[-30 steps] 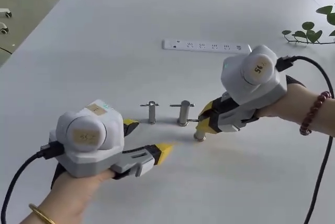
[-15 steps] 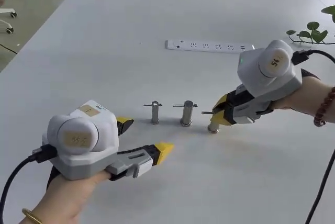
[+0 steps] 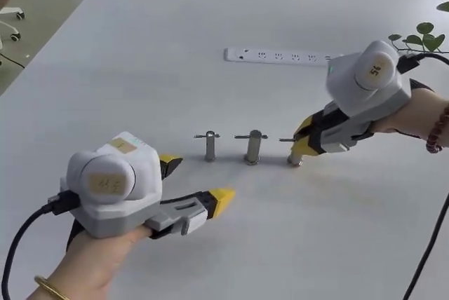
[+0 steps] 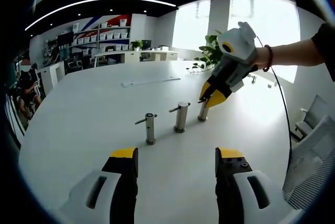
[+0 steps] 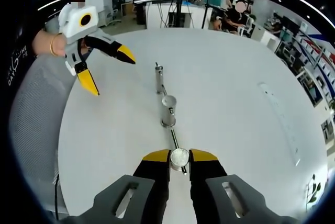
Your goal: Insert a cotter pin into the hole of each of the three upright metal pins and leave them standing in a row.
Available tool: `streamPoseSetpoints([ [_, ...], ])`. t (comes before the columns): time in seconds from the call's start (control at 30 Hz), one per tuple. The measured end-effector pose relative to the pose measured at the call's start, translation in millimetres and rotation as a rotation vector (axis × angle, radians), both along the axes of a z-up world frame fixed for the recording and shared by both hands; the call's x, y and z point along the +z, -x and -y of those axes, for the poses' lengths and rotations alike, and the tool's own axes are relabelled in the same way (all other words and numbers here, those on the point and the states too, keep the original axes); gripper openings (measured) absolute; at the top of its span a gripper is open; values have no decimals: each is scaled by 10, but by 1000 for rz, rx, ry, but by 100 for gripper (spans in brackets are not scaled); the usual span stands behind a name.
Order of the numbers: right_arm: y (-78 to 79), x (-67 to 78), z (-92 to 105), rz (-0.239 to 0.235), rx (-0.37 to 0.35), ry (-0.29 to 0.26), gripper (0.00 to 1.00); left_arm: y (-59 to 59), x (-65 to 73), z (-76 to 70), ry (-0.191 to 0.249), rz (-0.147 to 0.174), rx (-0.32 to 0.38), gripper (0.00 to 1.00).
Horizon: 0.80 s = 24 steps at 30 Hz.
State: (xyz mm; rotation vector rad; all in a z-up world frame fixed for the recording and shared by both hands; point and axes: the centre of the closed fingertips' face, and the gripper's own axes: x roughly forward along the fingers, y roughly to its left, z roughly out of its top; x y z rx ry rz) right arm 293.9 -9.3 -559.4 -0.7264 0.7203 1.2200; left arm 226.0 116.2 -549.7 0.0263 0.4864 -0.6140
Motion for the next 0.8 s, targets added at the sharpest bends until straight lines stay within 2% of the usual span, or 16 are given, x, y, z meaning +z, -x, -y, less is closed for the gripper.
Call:
streamPoseSetpoints([
  [0.33, -58, 0, 23, -7, 18, -13, 8, -9, 0, -18, 2, -2, 7, 59],
  [0.6, -73, -5, 36, -42, 17, -36, 9, -15, 10, -10, 4, -1, 6, 59],
  [0.8, -67, -12, 30, -50, 22, -48, 10, -13, 10, -20, 2, -4, 7, 59],
])
